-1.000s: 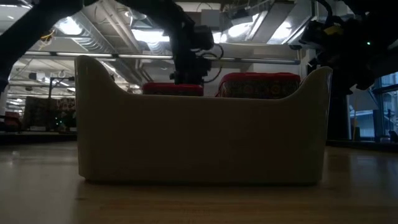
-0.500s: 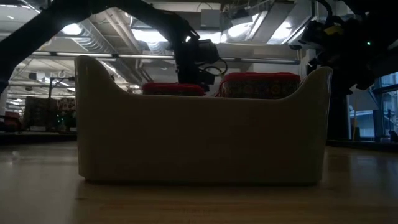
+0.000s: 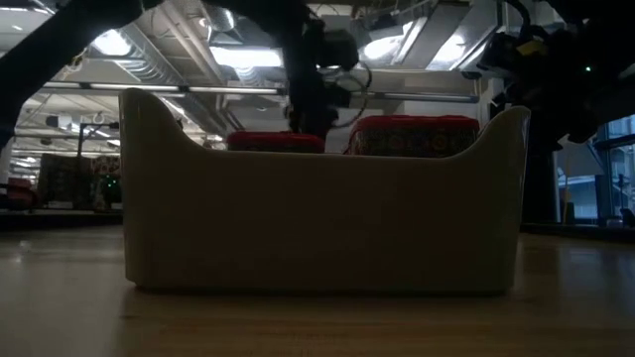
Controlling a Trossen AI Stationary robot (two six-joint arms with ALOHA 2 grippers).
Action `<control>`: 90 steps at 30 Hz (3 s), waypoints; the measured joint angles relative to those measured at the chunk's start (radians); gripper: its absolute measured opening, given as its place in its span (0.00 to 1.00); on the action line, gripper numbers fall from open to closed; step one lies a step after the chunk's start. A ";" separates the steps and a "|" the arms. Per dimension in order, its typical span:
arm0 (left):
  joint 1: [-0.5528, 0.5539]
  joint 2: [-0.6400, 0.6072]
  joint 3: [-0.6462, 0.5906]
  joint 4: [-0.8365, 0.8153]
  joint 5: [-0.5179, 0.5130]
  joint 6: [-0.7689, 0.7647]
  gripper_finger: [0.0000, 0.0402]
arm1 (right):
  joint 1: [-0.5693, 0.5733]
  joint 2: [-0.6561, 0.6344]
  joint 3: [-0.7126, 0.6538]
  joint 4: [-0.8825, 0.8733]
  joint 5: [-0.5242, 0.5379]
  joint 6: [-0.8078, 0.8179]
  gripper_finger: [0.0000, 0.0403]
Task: Sort spices by type
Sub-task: Put the bottom gold seasoning bottle into the transparent bin, then return to Home Position
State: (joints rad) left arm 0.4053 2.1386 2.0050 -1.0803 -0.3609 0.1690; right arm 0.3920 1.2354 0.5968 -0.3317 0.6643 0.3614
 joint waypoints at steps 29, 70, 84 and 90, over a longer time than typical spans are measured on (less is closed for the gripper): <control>-0.084 -0.865 -0.931 0.460 0.153 -0.012 0.11 | -0.231 -0.045 0.000 0.203 -0.440 -0.290 0.11; -0.262 -2.019 -1.921 1.010 0.299 -0.203 0.10 | -0.471 -1.125 -0.585 0.416 -0.631 -0.272 0.09; -0.262 -2.136 -1.994 1.097 0.292 -0.224 0.10 | -0.471 -1.125 -0.588 0.391 -0.629 -0.280 0.09; -0.262 -2.128 -1.995 1.101 0.292 -0.240 0.10 | -0.471 -1.120 -0.588 0.360 -0.630 -0.264 0.09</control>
State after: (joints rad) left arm 0.1436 0.0109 0.0097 0.0204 -0.0692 -0.0711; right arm -0.0792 0.1155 0.0090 0.0282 0.0345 0.0973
